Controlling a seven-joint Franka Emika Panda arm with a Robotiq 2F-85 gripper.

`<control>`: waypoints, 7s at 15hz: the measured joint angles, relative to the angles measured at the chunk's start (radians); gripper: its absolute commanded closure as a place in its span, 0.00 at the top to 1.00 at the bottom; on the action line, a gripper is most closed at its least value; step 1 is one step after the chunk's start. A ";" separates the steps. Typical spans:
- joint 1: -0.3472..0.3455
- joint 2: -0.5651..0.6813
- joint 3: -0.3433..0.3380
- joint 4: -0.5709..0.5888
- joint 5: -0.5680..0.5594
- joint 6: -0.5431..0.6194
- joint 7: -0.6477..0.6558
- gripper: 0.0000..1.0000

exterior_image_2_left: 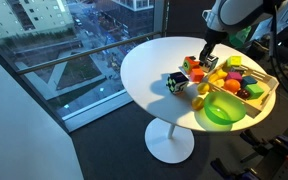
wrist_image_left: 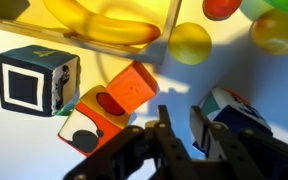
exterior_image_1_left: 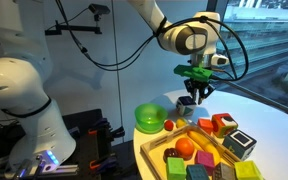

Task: Pick up the block with the number one on it and put it in the tray

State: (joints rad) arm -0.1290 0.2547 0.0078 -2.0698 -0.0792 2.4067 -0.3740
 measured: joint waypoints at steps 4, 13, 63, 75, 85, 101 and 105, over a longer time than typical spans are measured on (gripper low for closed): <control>0.005 0.000 0.000 0.000 0.040 -0.034 0.000 0.91; 0.036 0.006 0.000 -0.001 0.104 -0.066 0.148 1.00; 0.083 0.186 0.041 0.036 0.205 0.161 0.298 0.23; 0.077 0.114 0.003 0.038 0.194 0.039 0.294 0.05; 0.047 -0.026 -0.081 0.028 0.077 -0.163 0.289 0.05; -0.125 -0.164 -0.265 -0.112 0.026 -0.210 0.246 0.04; -0.164 -0.167 -0.310 -0.126 -0.018 -0.209 0.246 0.05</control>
State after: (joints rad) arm -0.2934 0.0881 -0.3019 -2.1962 -0.0974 2.1976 -0.1276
